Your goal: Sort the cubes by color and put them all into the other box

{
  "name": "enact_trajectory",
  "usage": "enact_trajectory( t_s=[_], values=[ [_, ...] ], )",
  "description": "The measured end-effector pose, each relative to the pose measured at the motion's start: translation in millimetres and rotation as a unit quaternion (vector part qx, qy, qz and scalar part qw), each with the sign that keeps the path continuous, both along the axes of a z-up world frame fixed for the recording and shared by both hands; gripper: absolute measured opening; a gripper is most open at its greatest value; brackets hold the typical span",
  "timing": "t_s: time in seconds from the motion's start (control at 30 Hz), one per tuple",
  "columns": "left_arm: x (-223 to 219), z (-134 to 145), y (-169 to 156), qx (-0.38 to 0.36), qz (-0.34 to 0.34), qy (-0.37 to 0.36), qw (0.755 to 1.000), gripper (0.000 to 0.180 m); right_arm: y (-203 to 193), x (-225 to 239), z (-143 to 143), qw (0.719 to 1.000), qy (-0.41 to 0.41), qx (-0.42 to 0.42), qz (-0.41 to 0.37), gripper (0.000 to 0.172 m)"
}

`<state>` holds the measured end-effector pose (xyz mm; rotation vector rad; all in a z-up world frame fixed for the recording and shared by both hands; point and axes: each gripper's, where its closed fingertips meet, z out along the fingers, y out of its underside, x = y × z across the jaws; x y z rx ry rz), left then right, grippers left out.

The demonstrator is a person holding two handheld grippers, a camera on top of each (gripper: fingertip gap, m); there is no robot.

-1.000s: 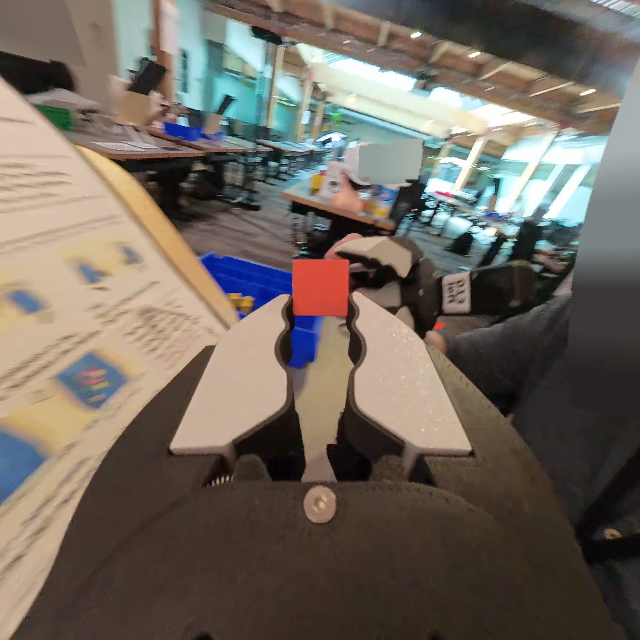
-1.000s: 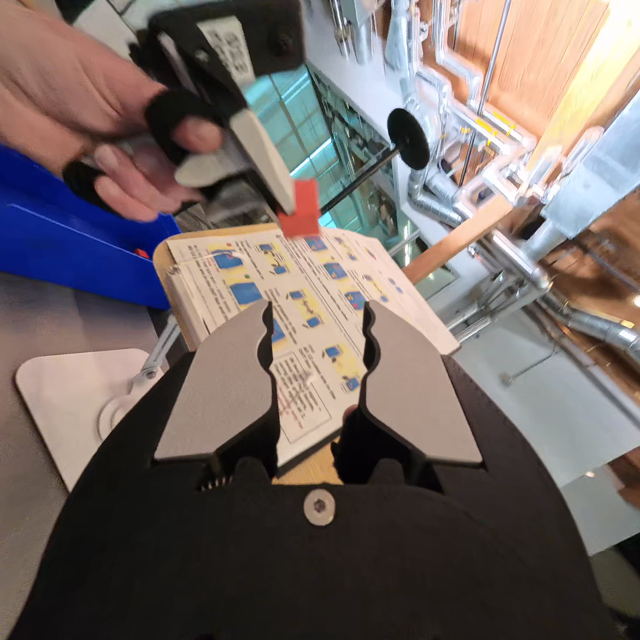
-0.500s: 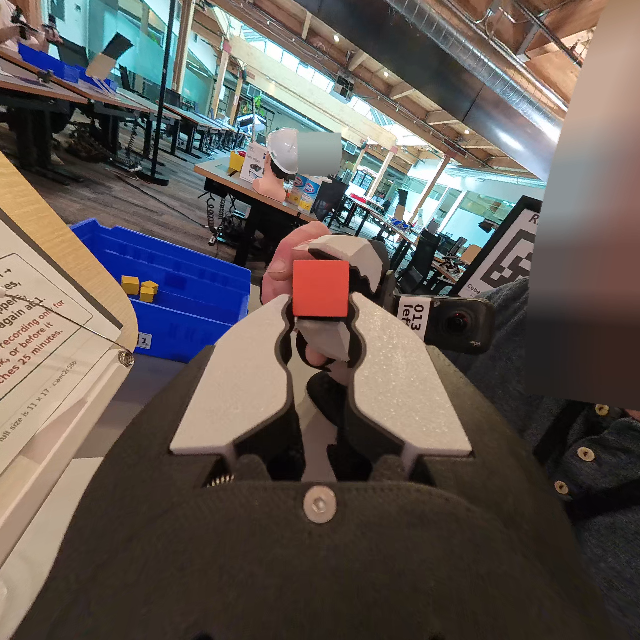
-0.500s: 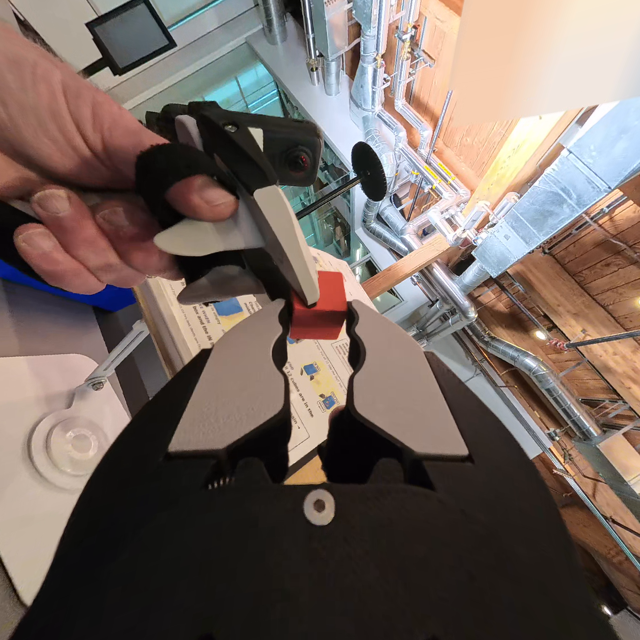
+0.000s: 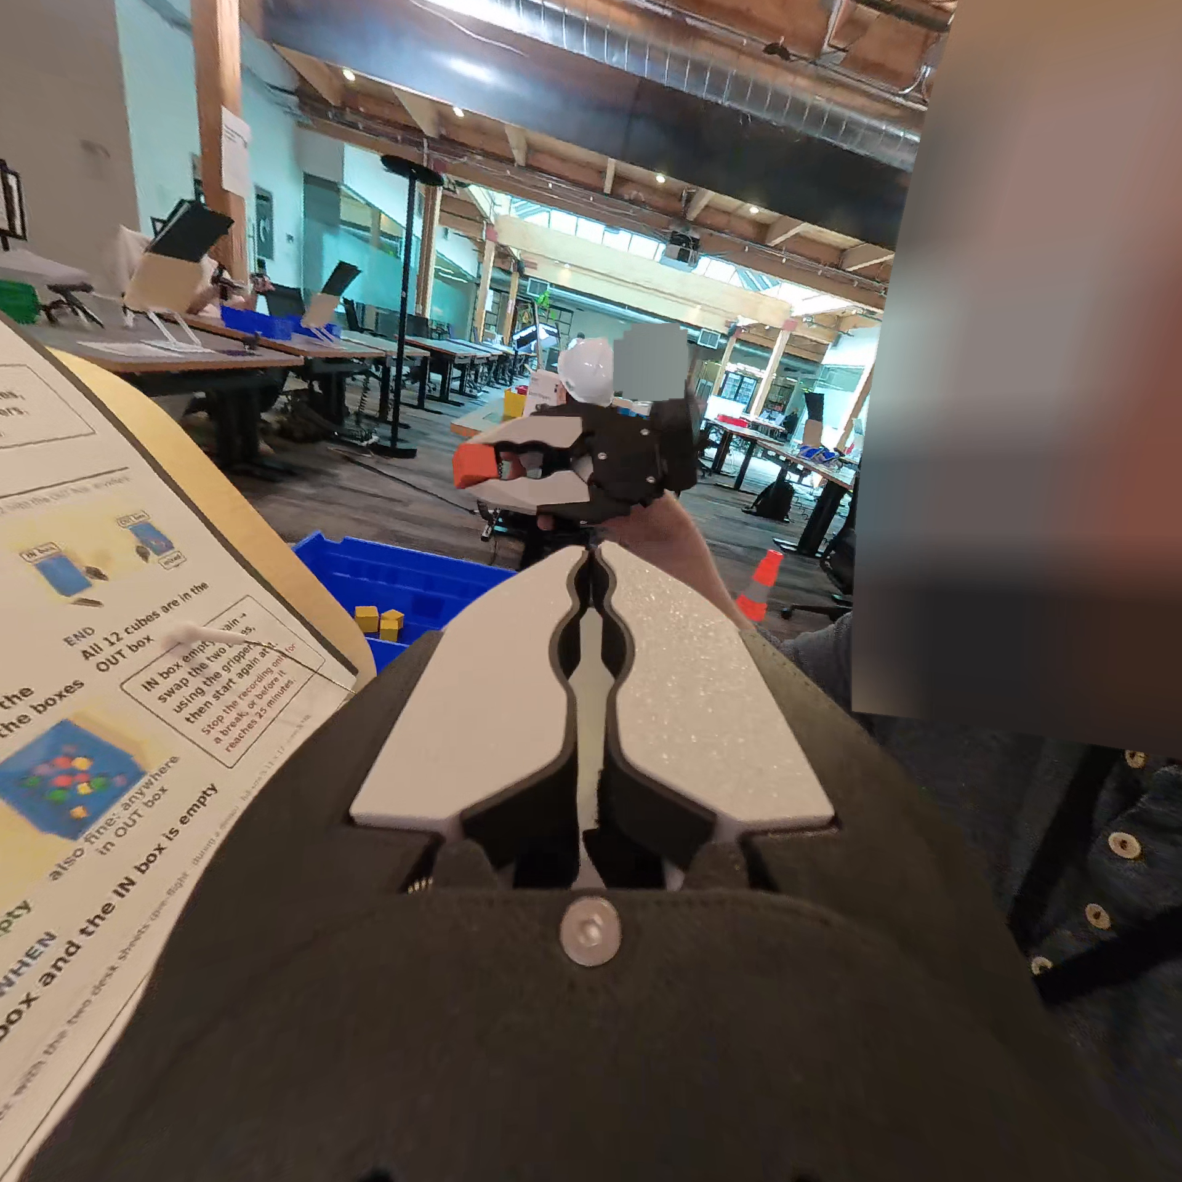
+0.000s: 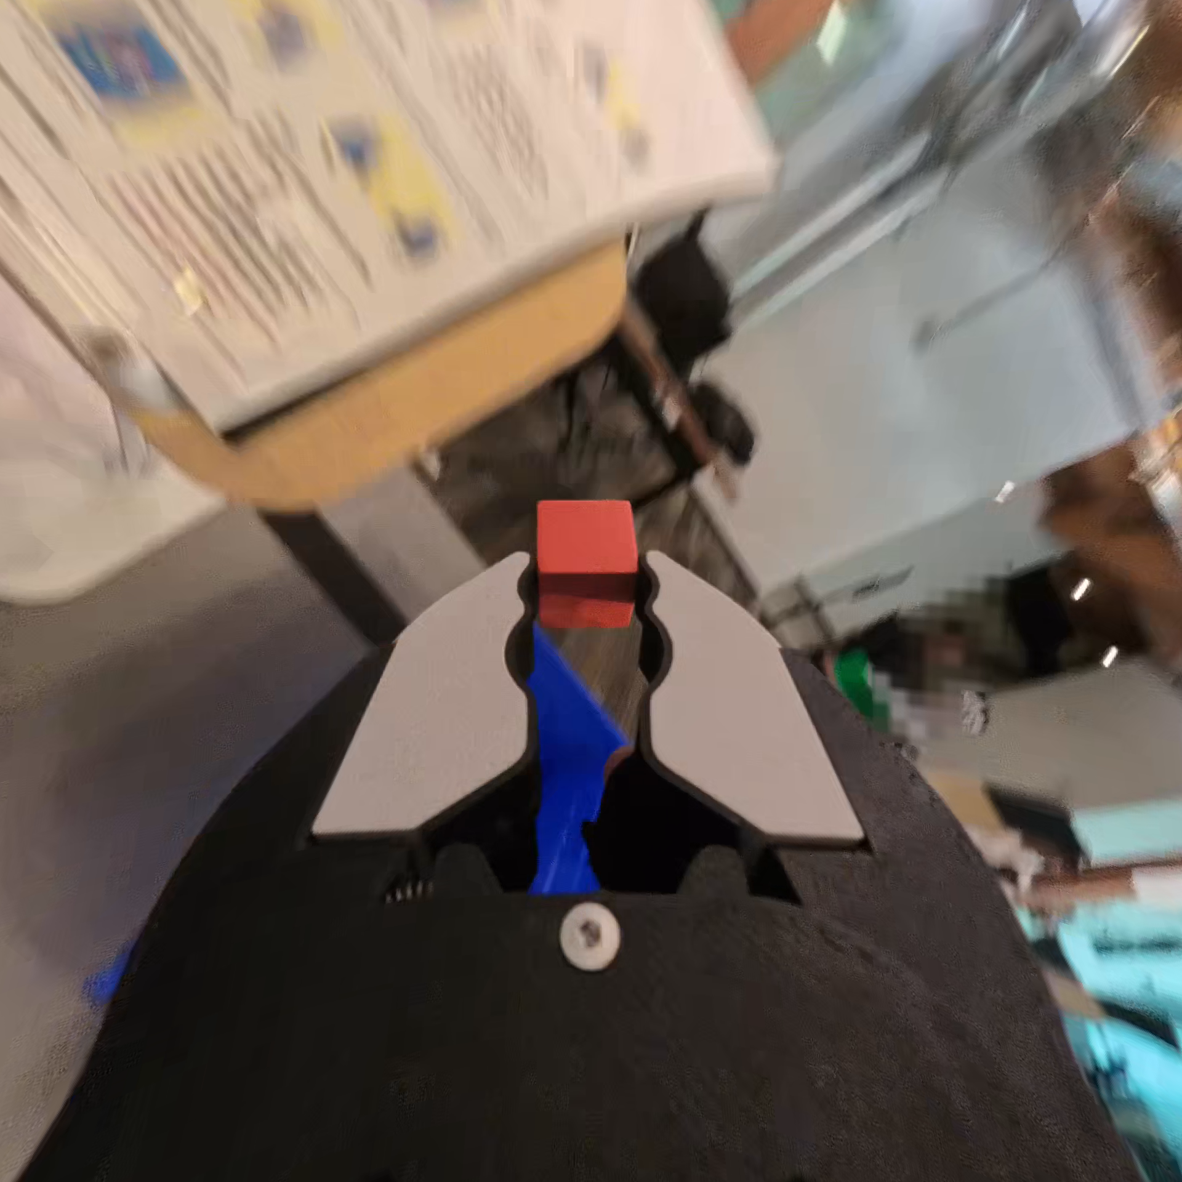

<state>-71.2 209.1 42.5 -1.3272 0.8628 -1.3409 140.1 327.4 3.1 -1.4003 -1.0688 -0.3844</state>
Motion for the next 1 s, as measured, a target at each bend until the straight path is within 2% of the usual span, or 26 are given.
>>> enact_trajectory(
  t_s=[0.1,0.27,0.6,0.8,1.0],
  values=[
    [-4.7,1.1,0.4,0.012,0.012,0.01,1.0,0.0,19.5,68.5,-35.7,0.989,-0.013,-0.109,-0.102,0.029],
    [-2.8,-1.3,-0.6,0.02,0.012,0.019,1.0,0.0,24.3,127.7,-101.5,0.946,-0.052,-0.261,-0.187,0.029],
    [-2.7,-8.0,5.0,0.012,0.009,0.02,1.0,0.0,33.2,169.6,-221.9,0.85,-0.137,-0.442,-0.25,0.029],
    [-5.0,-8.3,6.8,0.012,0.011,0.019,1.0,0.0,30.6,173.9,-257.8,0.817,-0.168,-0.489,-0.257,0.029],
    [-5.2,-10.5,8.7,0.009,0.009,0.019,1.0,0.0,29.5,176.0,-275.3,0.798,-0.184,-0.51,-0.264,0.03]
  ],
)
